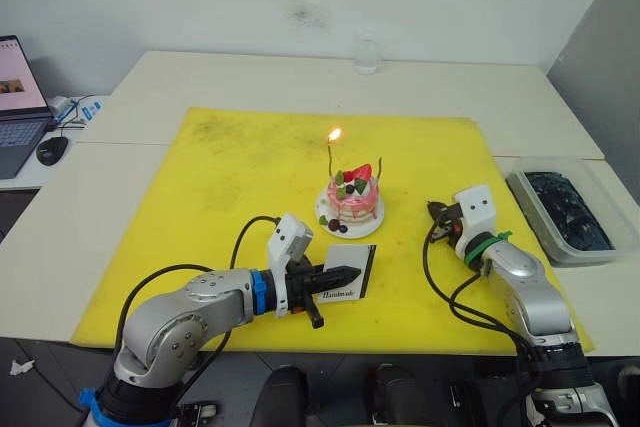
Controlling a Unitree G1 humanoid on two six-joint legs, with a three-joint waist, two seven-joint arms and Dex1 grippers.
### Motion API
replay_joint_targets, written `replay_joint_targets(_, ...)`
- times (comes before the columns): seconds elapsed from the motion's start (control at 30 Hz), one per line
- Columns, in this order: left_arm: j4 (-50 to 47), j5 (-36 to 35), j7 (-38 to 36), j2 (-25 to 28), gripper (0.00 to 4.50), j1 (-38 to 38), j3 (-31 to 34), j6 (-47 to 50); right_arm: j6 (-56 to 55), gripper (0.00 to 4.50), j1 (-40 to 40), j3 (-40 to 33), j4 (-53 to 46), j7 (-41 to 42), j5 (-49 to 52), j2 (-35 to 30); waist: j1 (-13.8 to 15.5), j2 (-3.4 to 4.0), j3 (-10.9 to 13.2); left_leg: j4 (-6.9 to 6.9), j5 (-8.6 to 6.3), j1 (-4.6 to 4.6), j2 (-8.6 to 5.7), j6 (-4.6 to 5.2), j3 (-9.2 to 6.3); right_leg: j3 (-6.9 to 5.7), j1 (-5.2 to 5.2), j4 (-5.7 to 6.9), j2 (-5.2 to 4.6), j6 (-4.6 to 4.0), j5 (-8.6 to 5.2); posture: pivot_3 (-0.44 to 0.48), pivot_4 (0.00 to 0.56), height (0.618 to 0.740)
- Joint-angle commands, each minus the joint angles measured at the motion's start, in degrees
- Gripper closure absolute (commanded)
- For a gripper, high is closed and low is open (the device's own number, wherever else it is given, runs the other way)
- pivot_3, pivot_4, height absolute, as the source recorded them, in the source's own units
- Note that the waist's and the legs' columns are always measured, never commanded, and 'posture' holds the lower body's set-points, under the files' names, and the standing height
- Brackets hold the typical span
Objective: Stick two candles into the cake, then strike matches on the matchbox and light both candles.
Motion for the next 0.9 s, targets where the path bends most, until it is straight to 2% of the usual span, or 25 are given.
replay_joint_targets(0.03,-2.5,-0.9,0.0,0.3,4.50,0.2,0.5,-0.1,1.9,4.48,0.1,-1.3,-2.8,-0.1,1.1,-0.1,0.0,0.00,0.0,0.00,0.00,0.00,0.00,0.00,0.00,0.00,0.00,0.00,0.00,0.00,0.00,0.000,0.150,0.740)
replay_joint_targets(0.3,-2.4,-1.4,-0.2,0.8,4.50,0.0,1.0,0.1,12.1,4.48,3.8,-1.7,-19.6,2.3,5.8,-2.6,0.0,0.01,0.0,-0.06,0.00,-0.05,0.03,0.00,-0.02,-0.02,-0.05,-0.01,0.00,-0.03,-0.03,0.000,0.150,0.740)
replay_joint_targets(0.5,-1.7,-1.5,-0.7,1.3,4.50,-0.8,1.0,0.3,18.0,4.48,14.0,-3.5,-33.4,2.8,9.4,-5.6,0.2,0.01,0.0,-0.06,-0.01,-0.04,0.05,-0.01,-0.05,-0.05,-0.04,-0.03,-0.13,-0.05,-0.04,0.000,0.150,0.740)
replay_joint_targets(0.67,-1.2,-1.4,-1.2,1.4,4.50,-1.5,0.5,0.4,12.2,4.48,21.8,-0.1,-33.7,2.5,7.6,-3.9,0.1,0.01,0.0,-0.05,-0.01,-0.01,0.04,-0.01,-0.01,-0.02,-0.04,-0.03,-0.17,-0.05,-0.04,0.000,0.150,0.740)
replay_joint_targets(0.9,-1.1,-1.3,-1.9,1.6,4.50,-2.3,0.4,1.0,-0.2,4.48,25.3,4.5,-26.9,2.6,3.6,-0.9,0.0,0.01,0.0,-0.05,-0.01,0.02,0.03,-0.01,-0.03,-0.03,-0.04,-0.03,-0.16,-0.14,-0.09,0.000,0.150,0.740)
